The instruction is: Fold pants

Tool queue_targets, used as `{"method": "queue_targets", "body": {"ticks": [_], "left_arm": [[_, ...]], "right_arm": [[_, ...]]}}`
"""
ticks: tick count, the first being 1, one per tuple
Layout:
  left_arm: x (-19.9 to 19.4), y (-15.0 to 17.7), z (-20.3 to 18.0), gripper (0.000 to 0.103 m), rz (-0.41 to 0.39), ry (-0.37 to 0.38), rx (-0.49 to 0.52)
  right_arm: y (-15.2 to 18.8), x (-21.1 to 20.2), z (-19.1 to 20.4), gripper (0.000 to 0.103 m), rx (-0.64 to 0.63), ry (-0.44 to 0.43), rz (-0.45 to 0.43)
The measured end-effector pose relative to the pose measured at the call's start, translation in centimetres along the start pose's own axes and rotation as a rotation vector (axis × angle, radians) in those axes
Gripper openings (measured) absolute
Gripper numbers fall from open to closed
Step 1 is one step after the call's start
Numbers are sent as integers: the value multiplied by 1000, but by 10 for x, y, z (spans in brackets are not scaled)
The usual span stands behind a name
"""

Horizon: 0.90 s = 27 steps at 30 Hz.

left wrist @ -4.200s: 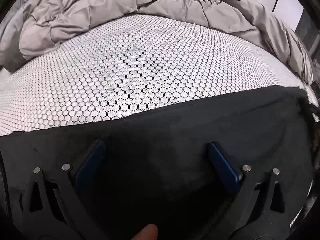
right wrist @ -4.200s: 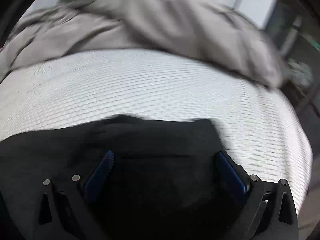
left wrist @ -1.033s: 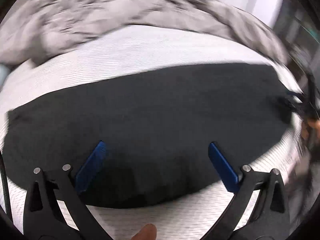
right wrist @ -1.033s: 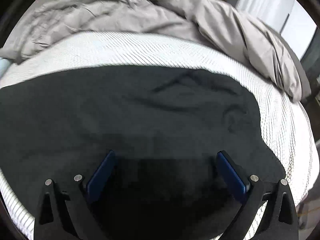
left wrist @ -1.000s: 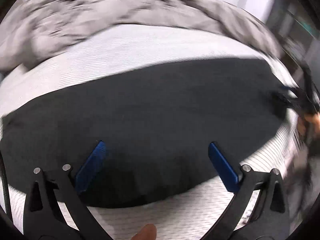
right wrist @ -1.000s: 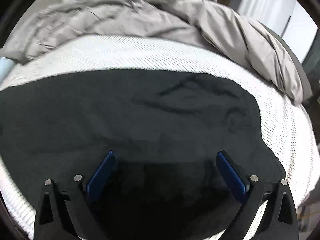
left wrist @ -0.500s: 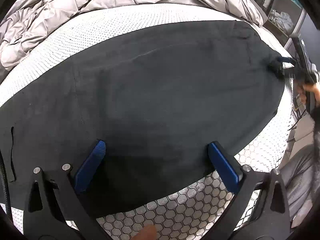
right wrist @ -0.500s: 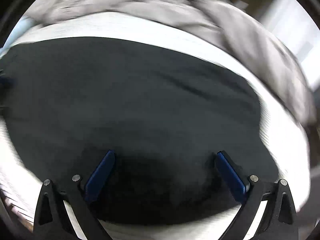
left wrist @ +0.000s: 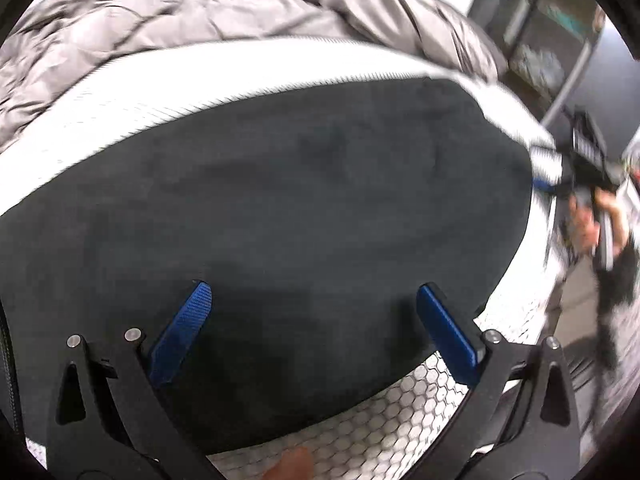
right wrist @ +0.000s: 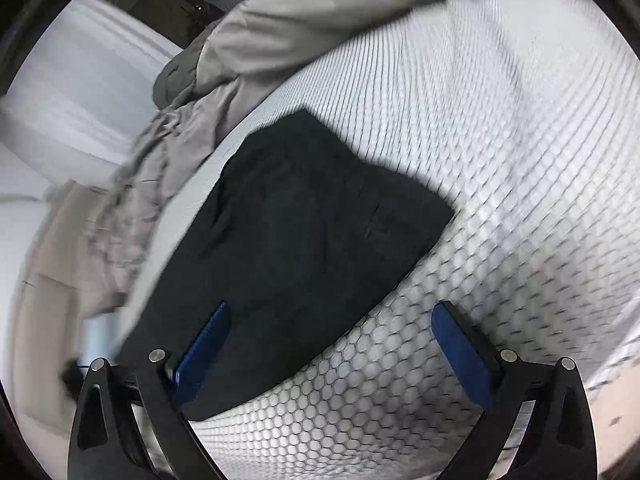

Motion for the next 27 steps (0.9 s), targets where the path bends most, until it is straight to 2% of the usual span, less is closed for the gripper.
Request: {"method": "queue_targets", "body": {"ticks": [2,4,5,7,9,12,14,16,19,20,22,23,24,25,27], "left_arm": [[18,8,-11,102,55,-40,58],[21,11,-18,103,48,-80,77],[19,11,-18,103,47,-76,69],[14,9,-14,103,39,-41,37],[7,9,-6,102,30,-22,-1],[-11,6,19,102,-18,-42,-80],[-21,1,34,102,-42,-52,-125],[-29,-2,48,102,-65,-60,-169],[-51,-4,76,102,-129,-131,-239],[-57,-4,85,102,-150,-144,-268],[-65,-1,101,102,-169,-158,-322],[-68,2,110,102,-174,-163,-348],[-69,5,116,102,-176,-166,-359],[-70,8,122,102,-172,-169,-367],[-67,11,129,102,-161,-165,-367]], "right_arm": [[-7,1,2,102,15,-61,-40],[-26,7,4,101,27,-112,-109],[-34,12,4,95,47,-123,-142],[-47,17,1,70,89,-111,-178],[-50,19,2,38,104,-64,-199],[-51,-2,28,16,31,-37,-259],[-37,-21,74,15,-81,-88,-290],[-14,-20,126,14,-186,-164,-275],[51,1,217,14,-403,-324,-128],[73,7,232,16,-461,-339,-81],[134,48,266,38,-619,-334,140],[168,71,272,62,-712,-291,282],[185,85,273,64,-771,-242,338],[194,91,271,64,-816,-204,348],[191,85,264,64,-828,-182,326]]}}
Point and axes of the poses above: each gripper's, at about its wrist camera, not at the fingertips, and x roughly the way its jaws point, z to its left, y to its underside, the point moved 7 cm from there along x, roughly the way its jaws point, and after that the axes turned 7 degrees about x, right-handed, at the moved point
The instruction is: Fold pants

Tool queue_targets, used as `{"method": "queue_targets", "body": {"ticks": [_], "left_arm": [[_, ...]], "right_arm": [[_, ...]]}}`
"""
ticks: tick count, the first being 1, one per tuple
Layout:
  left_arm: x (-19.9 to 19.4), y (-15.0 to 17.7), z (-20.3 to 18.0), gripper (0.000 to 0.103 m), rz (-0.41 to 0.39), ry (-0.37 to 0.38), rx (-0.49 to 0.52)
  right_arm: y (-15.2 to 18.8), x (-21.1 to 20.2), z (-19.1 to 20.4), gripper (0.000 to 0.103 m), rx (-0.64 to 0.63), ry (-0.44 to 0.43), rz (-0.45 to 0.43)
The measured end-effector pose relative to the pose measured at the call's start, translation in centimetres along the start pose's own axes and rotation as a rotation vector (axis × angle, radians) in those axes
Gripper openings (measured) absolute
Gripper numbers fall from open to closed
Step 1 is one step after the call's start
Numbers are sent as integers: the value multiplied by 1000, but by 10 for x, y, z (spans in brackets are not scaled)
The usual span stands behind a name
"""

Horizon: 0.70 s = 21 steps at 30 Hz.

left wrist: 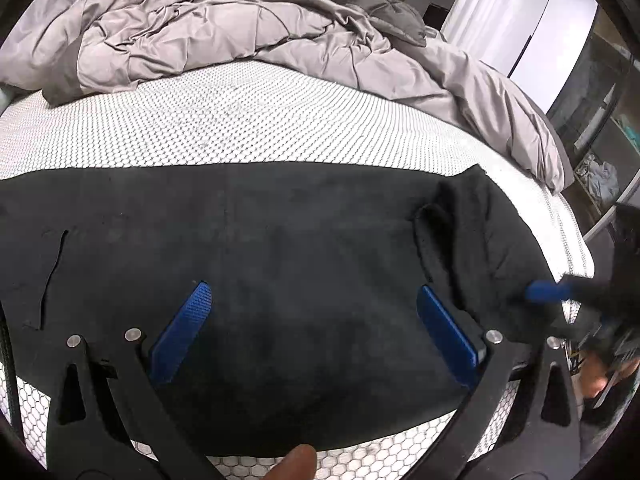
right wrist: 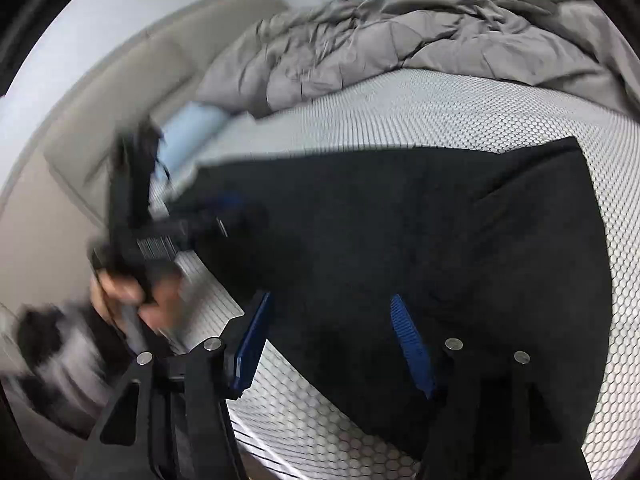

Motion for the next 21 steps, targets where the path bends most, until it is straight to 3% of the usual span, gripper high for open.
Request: {"method": "queue_targets", "body": {"ticks": [3,7,8,11,13,15,21], "left_arm": [[7,2,-11,102,20,63,11],[14,10,-48,102,52,184,28],[19,10,-61,98,66,218,31],[34,15,-95,86,110,331,18],[43,19,-106,85,143,367,16],[54,22,-111,85,166,393,-4],[96,12,-120,85,214,496,-116]], "right_arm": [[-4,-45,-26,64,95,-20,-126],[-9,-81,-75,63,232,104,-262],[-16,-75,-84,63,254,135,-262],[-6,-36,-94,63,193,261,-113],[7,-19,-91,61,129,307,-21],[13,-23,-88,61,96,316,10],[26,-41,-93,62,117,235,-18]]}}
Point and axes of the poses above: each gripper's, at about its wrist camera, not at the fingertips, and x roughly the way its jaws point, z to its left, y to its underside, the point moved 7 cm from there along x, roughly the way its jaws point, and after that the axes turned 7 degrees about x, right-handed, at the moved point
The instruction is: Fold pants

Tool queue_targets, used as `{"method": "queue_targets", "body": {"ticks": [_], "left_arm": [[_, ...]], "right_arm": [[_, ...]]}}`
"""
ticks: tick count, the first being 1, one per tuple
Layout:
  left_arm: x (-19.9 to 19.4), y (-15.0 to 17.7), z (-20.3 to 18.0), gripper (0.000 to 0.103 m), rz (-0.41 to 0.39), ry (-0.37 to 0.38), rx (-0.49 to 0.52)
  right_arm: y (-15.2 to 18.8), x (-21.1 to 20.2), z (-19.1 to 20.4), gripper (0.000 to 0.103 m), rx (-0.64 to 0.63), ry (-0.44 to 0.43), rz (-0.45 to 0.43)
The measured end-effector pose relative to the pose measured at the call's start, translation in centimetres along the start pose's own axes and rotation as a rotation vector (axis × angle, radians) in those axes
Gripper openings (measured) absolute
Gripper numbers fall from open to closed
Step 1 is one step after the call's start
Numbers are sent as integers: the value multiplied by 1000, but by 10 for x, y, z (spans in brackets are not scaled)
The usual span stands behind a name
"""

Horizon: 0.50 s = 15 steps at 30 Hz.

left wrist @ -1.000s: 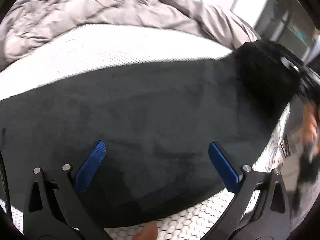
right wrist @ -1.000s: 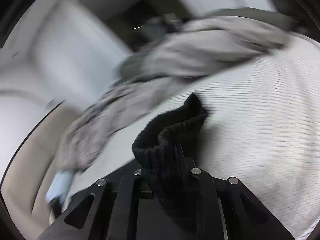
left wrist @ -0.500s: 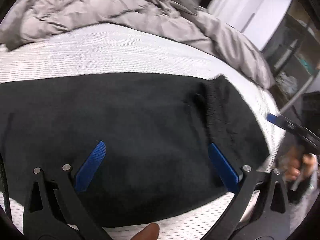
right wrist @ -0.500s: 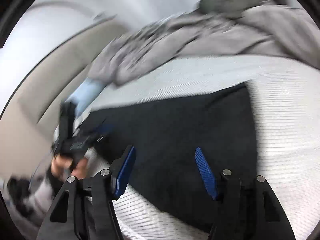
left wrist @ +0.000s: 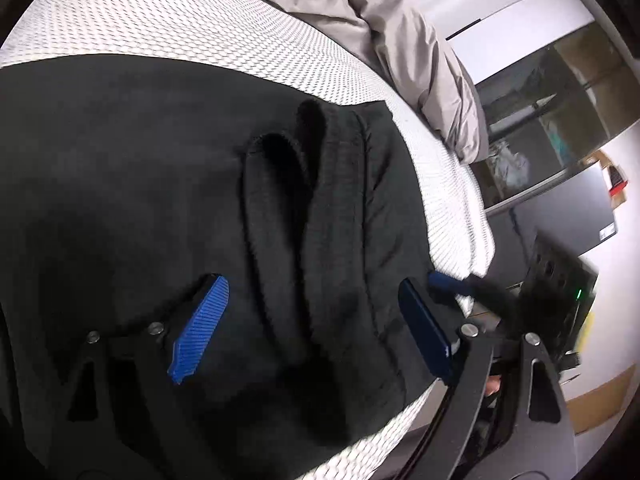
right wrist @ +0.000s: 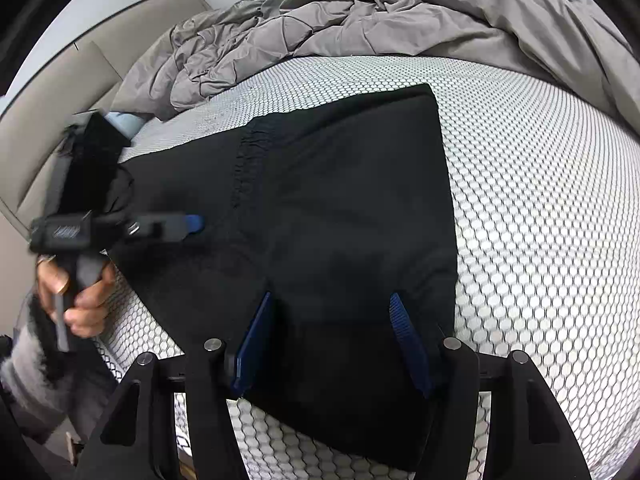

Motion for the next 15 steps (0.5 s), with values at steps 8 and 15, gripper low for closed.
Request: {"method": "queue_targets", "body": {"ticks": [8,15], "left_arm": [[30,-26,4,40,-46,4,-92],[19,-35,-11,12,-111,-12,-11]], "right_arm": [[8,-6,-9,62,6,-28,-24],[4,-10,-11,62,42,-26,-49]]}}
Point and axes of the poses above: each gripper's, at about its wrist camera, not at the fingertips, and x roughly the way its jaws point, z to its left, y to its underside, the point moved 7 cm from there along x, roughly the way its jaws point, and after that the axes turned 7 degrees about x, right-handed, at the moved point
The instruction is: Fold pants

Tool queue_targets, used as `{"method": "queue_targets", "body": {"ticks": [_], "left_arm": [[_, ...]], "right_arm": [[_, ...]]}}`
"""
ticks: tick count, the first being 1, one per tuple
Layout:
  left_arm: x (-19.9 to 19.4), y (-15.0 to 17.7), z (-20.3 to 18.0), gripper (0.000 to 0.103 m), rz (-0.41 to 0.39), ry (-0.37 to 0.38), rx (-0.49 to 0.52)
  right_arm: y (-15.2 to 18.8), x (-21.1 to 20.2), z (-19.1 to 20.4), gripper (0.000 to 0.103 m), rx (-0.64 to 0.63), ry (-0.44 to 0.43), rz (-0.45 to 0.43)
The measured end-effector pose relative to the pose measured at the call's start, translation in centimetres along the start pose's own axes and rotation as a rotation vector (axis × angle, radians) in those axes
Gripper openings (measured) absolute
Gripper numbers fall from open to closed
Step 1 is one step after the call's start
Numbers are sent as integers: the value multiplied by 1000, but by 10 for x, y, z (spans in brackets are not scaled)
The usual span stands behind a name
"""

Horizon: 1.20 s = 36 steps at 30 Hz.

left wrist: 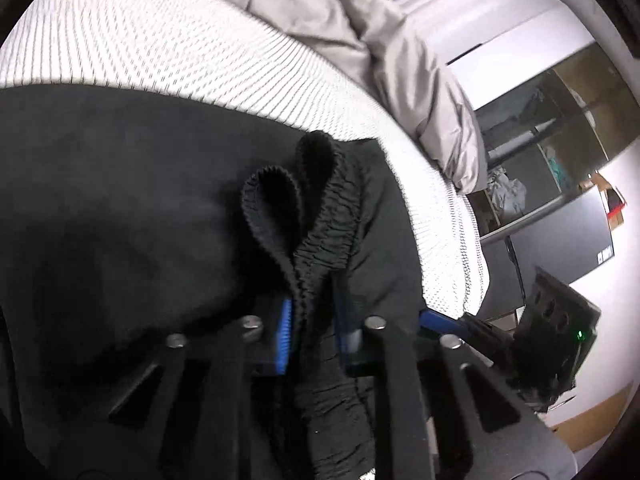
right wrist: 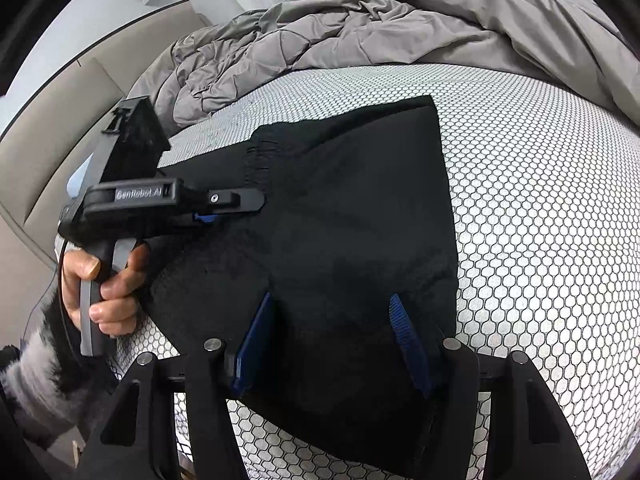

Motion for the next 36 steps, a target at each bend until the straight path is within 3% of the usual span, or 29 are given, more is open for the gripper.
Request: {"method": "queue_targets", "body": {"ticks": [6,11,14,17,23,26,28,29,30,33,36], "left_arm": [[-55,-14,-12,8,-87,-14,93],[-123,-16,38,8,-157,-90,66],[-134,-6,91,12,-107,-246,16],[-129,7,124,23,-56,-273,-45],[-160,6,115,27,-124,-300,46],[-163,4,95,36,-150,-277,79],[-166,5,75,36,-141,-252,113],[-165,8,70,36,-136,-238,123],[-160,9,65,36,-128,-229,132],[-144,16,50,36,-99,-228,150],[-132,21,35,36,-84,-220,183]], "right_arm": [[-14,-18,5,62,44,-25,-77],[-26,-26,16,62,68,-46,-123],[-26,-16,23,62,66,-36,-89],[-22,5,31,62,54,-16,-26],[-5,12,38,62,38,-47,50],[9,11,34,62,82,-108,85],[16,17,31,61,141,-168,107],[17,21,31,54,175,-192,116],[17,28,29,40,220,-223,127],[15,36,27,22,270,-243,133],[26,33,30,20,200,-185,179]]}}
Point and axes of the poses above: each gripper's, at about its wrist camera, not at the fingertips, and x roughly the way its jaws point, z to its left, y to its underside, the point moved 7 cm from there along x, roughly the way its jaws point, and after that the axes turned 7 degrees about x, right-handed, at the moved point
